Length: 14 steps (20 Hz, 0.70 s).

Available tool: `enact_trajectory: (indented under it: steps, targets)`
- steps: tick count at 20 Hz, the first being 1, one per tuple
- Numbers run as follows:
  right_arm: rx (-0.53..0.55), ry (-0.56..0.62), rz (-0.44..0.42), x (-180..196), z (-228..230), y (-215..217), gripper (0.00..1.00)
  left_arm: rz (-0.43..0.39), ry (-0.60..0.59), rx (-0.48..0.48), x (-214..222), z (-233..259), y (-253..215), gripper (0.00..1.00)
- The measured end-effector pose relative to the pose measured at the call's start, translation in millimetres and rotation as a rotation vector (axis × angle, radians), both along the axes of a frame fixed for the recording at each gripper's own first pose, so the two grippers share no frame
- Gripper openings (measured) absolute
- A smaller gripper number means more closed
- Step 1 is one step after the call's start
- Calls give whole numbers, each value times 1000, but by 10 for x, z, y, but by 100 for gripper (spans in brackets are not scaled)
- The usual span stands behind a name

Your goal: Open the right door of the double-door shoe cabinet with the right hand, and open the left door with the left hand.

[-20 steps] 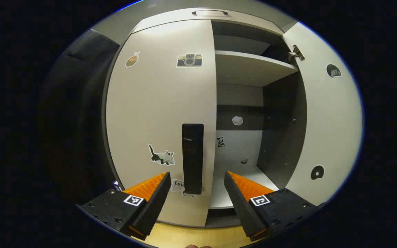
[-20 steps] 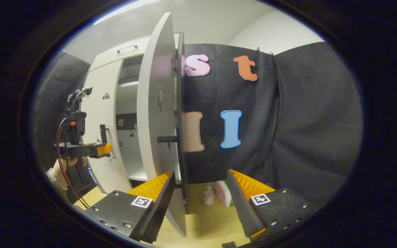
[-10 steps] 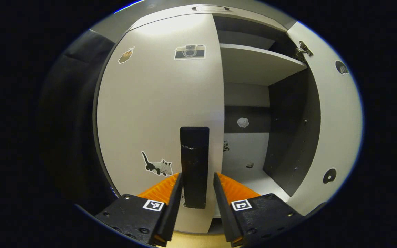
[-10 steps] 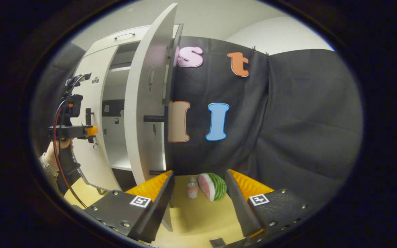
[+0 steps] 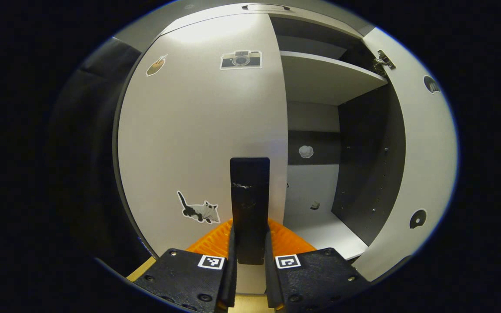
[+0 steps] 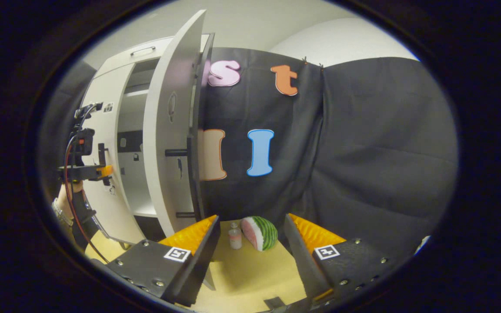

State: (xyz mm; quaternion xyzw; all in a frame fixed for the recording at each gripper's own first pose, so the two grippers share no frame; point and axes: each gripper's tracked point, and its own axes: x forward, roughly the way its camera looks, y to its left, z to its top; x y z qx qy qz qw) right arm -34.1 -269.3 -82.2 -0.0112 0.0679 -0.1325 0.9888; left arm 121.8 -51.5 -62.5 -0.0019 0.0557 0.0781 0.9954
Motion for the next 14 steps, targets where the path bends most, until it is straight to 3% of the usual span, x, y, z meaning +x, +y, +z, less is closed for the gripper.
enact_trajectory:
  steps: [11,14]
  targets:
    - [25,4,33,-52,-23,84,85,-21,6,0,-126,1,19,25]
    - [21,7,53,-74,-39,109,88,-21,11,-4,-170,1,32,25]
